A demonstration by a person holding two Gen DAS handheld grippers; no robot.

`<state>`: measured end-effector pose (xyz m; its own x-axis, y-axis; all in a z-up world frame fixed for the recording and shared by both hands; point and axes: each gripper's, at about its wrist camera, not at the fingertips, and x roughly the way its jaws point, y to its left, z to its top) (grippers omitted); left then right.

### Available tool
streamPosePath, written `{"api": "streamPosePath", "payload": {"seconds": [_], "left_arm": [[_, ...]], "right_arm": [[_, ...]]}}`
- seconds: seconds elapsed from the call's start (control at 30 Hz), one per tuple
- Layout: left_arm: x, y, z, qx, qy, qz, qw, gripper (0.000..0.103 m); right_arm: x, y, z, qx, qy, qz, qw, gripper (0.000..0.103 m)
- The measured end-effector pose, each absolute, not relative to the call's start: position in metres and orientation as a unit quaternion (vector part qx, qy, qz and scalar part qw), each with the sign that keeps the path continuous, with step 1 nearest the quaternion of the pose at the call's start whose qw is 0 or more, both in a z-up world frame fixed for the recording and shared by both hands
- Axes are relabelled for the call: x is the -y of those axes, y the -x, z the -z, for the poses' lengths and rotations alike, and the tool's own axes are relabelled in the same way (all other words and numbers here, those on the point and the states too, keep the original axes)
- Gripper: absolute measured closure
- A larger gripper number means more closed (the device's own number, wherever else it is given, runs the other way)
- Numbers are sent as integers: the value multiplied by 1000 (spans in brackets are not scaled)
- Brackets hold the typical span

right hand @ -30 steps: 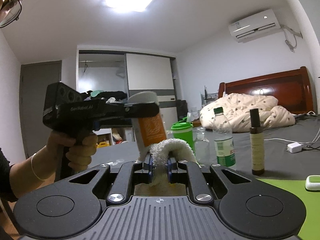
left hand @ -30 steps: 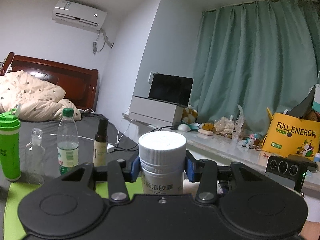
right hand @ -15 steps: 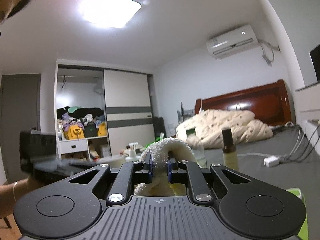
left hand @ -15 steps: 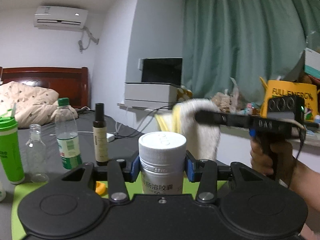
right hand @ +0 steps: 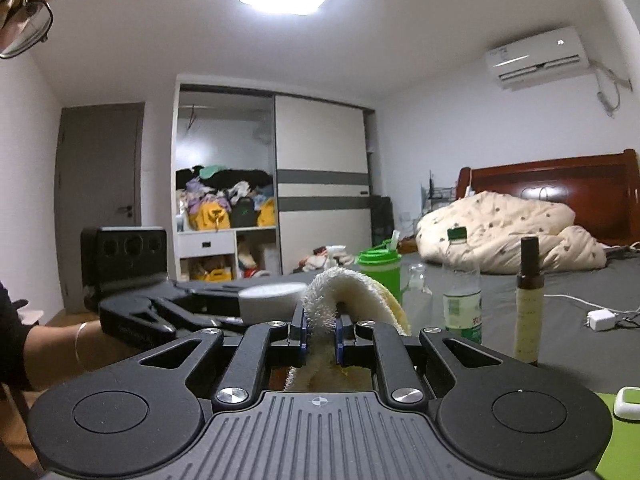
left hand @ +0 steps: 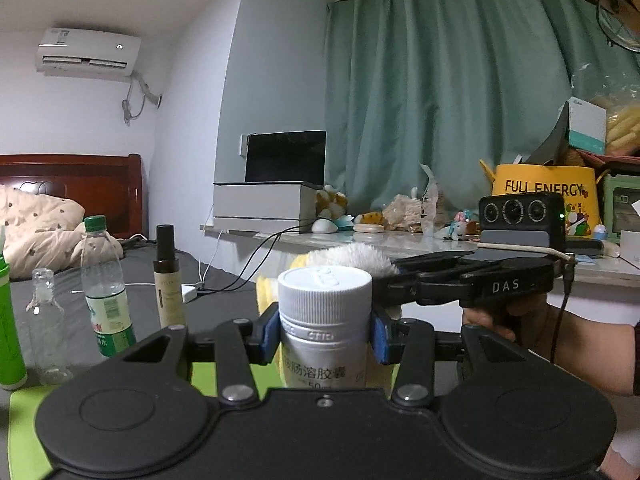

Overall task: Clean container
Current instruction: 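Rub the towel along the jar's side with the right gripper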

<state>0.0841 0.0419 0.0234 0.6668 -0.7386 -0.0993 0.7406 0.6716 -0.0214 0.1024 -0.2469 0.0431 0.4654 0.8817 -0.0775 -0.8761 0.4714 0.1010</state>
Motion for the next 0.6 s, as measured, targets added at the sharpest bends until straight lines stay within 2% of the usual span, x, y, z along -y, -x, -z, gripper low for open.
{"api": "streamPosePath", "payload": {"seconds": [0.6], "left_arm": [[-45,-86,-29,-24,5,400,916,60]], "right_arm": [[239,-117,-16,-116,12,-541,833,90]]}}
